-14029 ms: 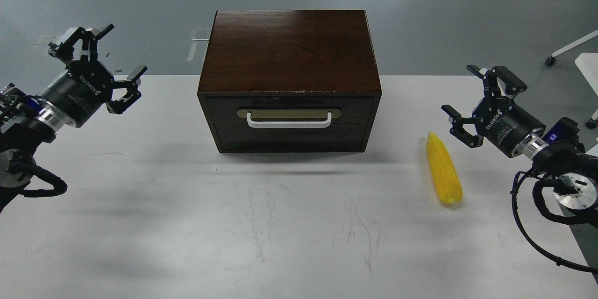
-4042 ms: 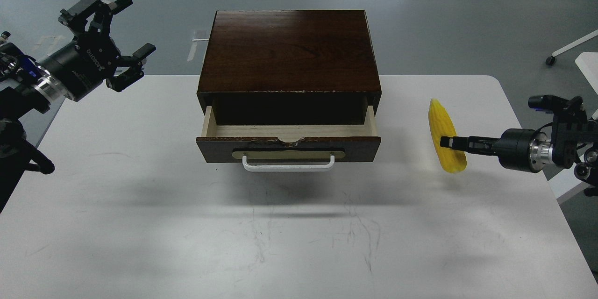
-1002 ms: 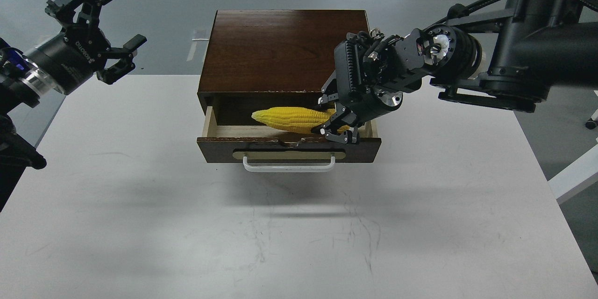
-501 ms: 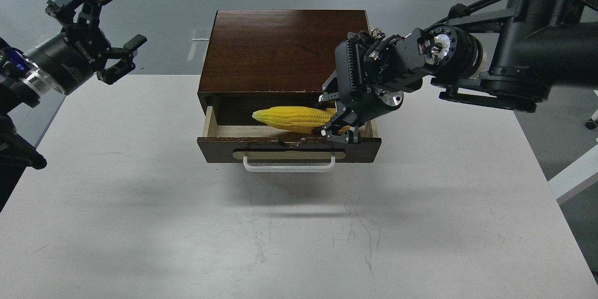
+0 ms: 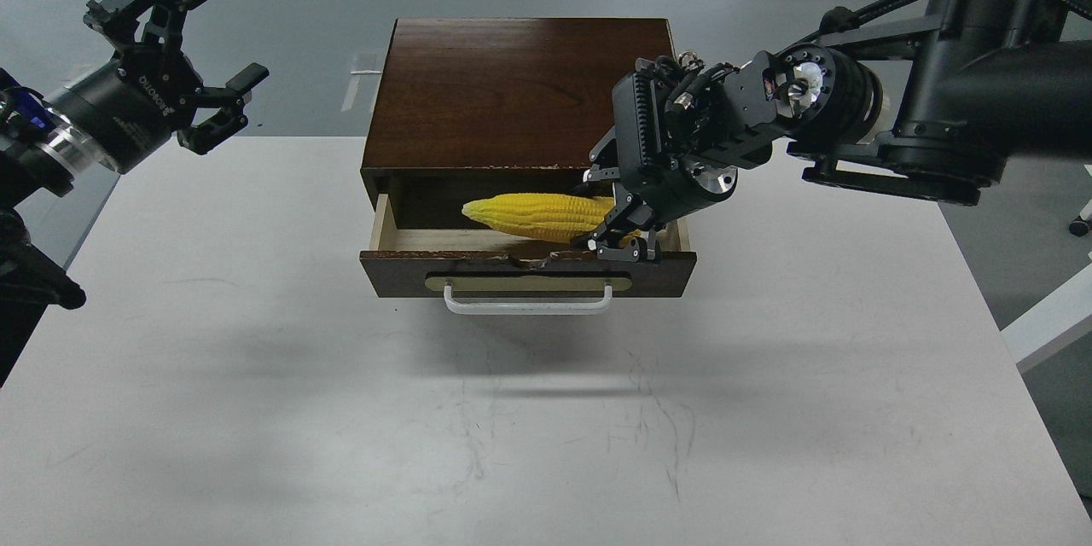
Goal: Put corn in drawer with both arms
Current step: 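Lower the corn into the open drawer with the right gripper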
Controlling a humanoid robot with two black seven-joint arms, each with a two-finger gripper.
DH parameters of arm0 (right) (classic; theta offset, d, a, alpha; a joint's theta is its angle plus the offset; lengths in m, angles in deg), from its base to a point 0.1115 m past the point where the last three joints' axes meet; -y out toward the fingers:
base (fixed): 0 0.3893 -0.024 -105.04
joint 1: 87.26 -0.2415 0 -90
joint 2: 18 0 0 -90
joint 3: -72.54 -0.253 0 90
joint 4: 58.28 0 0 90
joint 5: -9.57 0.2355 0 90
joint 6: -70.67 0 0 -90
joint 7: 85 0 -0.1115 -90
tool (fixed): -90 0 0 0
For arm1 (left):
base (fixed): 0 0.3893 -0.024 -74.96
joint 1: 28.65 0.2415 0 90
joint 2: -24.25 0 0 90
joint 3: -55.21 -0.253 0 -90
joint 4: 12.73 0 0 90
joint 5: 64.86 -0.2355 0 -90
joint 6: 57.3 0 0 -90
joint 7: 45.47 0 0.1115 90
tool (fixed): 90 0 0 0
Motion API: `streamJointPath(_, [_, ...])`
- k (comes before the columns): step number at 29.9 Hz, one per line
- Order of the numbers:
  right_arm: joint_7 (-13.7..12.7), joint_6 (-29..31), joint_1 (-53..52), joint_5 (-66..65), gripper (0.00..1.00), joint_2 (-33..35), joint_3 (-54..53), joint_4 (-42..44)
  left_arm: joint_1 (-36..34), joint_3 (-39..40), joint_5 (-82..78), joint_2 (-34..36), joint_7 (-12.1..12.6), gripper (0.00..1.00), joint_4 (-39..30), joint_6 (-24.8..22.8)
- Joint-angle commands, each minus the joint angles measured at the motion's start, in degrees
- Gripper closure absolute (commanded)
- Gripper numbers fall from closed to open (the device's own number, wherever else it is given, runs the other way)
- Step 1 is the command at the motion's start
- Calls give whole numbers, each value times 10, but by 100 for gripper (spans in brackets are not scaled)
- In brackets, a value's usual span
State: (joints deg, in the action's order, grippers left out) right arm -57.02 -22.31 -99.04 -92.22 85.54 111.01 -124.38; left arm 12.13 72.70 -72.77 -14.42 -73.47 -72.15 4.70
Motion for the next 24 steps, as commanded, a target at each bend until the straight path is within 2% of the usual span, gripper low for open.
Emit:
streamJointPath(1, [0,0,0,1,46,0,0,0,0,0,0,0,0,2,0,0])
streamJointPath(10, [0,0,1,3,45,0,0,-1,0,0,0,0,0,2,0,0])
streamJointPath(13, [0,0,2,3,38,0,0,-1,0,0,0,0,0,2,1,0])
streamJointPath(24, [0,0,3,4,37,0,0,-1,0,0,0,0,0,2,1,0])
